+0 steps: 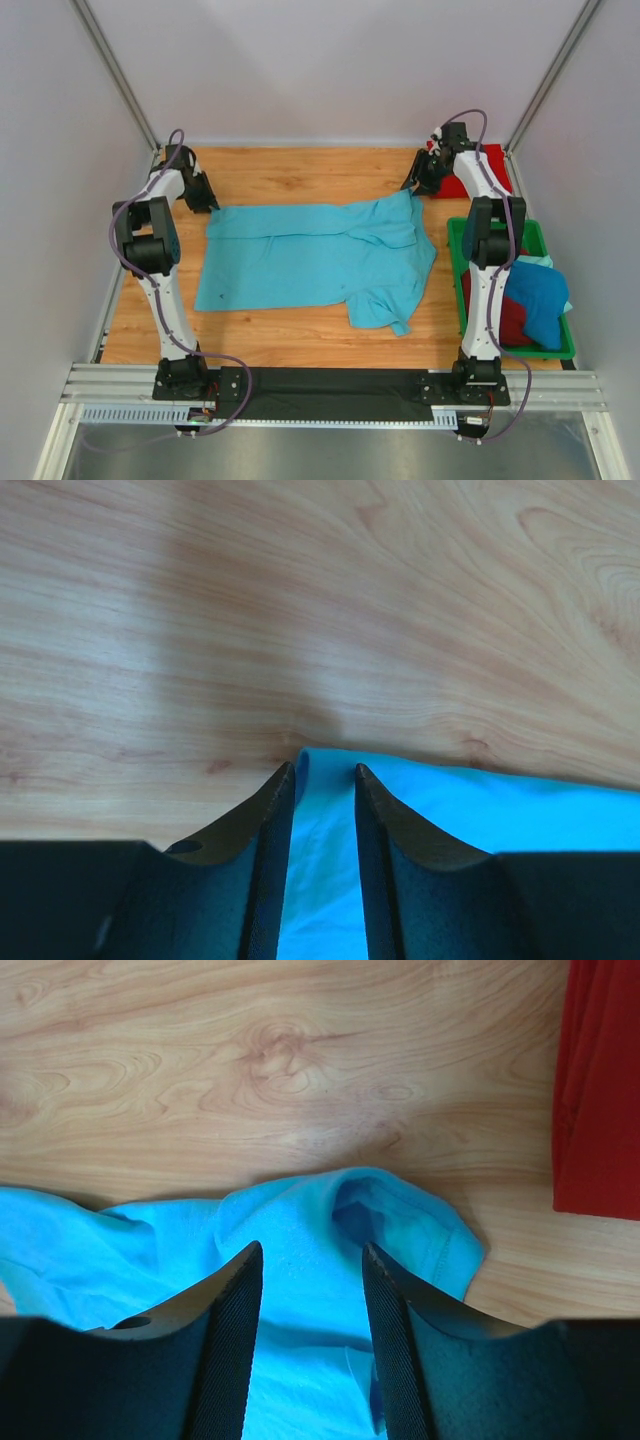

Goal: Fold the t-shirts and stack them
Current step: Fold the tshirt

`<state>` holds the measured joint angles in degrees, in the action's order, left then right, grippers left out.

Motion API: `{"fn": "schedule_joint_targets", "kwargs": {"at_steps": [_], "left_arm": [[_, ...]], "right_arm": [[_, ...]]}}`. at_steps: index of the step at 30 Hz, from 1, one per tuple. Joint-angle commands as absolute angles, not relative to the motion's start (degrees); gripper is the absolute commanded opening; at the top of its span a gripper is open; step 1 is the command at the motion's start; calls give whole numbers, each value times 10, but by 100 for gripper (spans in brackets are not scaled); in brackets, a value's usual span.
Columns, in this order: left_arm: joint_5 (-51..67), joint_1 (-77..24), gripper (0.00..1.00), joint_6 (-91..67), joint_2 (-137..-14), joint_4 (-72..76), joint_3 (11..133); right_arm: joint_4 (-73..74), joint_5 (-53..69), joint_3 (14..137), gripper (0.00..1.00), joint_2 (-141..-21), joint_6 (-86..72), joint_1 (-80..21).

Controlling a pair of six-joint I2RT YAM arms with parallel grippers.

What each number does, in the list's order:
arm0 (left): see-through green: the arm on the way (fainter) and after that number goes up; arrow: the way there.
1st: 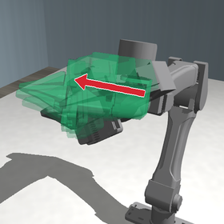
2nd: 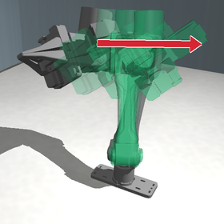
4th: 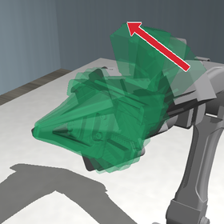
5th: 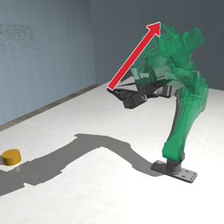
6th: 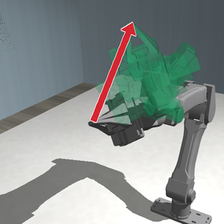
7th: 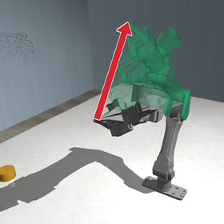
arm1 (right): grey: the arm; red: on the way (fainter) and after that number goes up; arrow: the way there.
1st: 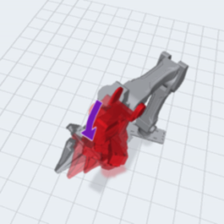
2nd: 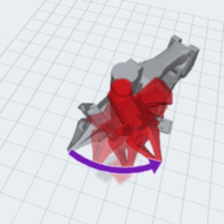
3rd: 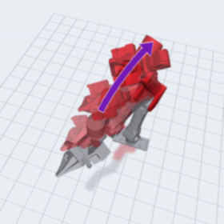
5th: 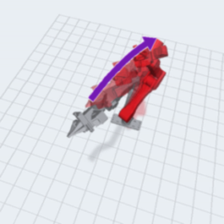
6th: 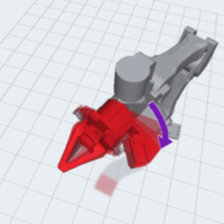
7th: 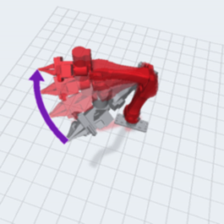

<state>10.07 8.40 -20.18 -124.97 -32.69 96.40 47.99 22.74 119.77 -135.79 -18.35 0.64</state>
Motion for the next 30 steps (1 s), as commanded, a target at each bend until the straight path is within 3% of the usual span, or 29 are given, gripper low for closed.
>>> {"fn": "schedule_joint_targets", "kwargs": {"at_steps": [1, 7, 14, 17, 18, 19, 21, 24, 29, 30], "left_arm": [[112, 88, 38, -192, -1259, -325, 986], [114, 89, 29, -197, -1271, -325, 997], [116, 88, 7, -220, -1262, -315, 987], [109, 88, 0, -236, -1247, -300, 970], [101, 89, 0, -248, -1242, -292, 956], [89, 91, 0, -254, -1229, -282, 949], [36, 92, 0, -268, -1211, -273, 922], [2, 102, 0, -292, -1188, -252, 907], [-11, 102, 0, -301, -1201, -251, 919], [-4, 102, 0, -301, -1207, -253, 925]], "right_arm": [[458, 235, 1230, 46, -1372, -178, 3], [464, 231, 1259, 46, -1393, -178, 3], [467, 224, 1268, 41, -1401, -182, -20], [457, 204, 1267, 26, -1397, -196, -23], [452, 186, 1267, 17, -1393, -203, -22], [447, 156, 1260, 0, -1382, -217, -22], [422, 62, 1240, 0, -1364, -239, -18], [356, 37, 1184, 0, -1337, -285, -7], [337, 45, 1204, 0, -1368, -302, -8], [343, 48, 1214, 4, -1374, -301, -8]]}}
